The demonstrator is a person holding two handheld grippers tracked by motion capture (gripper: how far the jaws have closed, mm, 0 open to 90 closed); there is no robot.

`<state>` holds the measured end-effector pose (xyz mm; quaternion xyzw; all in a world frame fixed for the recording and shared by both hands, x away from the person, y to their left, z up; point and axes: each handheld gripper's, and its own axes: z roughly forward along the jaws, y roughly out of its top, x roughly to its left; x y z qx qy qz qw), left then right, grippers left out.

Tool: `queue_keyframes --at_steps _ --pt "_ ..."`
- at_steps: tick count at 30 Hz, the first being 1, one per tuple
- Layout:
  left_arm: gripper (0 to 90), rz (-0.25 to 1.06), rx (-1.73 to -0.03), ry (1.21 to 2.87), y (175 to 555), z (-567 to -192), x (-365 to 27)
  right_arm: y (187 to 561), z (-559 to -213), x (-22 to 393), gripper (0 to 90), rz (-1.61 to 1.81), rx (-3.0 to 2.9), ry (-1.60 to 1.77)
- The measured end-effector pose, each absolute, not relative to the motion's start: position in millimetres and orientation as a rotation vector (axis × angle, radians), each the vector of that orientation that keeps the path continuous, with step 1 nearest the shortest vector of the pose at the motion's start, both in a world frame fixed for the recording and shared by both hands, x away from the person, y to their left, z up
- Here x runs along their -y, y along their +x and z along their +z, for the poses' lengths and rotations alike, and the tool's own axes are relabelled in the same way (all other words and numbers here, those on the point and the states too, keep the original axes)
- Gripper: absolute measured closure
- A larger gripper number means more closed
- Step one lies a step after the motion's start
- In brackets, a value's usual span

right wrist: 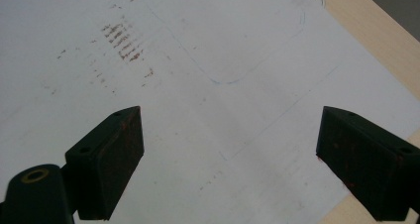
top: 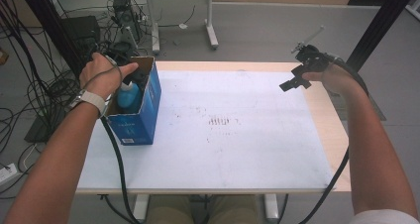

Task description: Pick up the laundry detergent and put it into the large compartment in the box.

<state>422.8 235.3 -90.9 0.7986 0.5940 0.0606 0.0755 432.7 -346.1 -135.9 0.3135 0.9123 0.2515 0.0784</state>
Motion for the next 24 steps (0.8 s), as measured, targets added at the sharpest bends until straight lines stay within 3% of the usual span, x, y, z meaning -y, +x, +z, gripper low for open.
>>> queue_keyframes --at_steps 10,24 --pt "7.5 0.196 -1.66 2.45 417 -56 -225 426 -133 351 11.1 0.759 -2.719 0.955" --pt "6.5 0.172 -1.28 2.605 412 -23 -192 423 -134 354 11.0 0.778 -2.731 0.962"
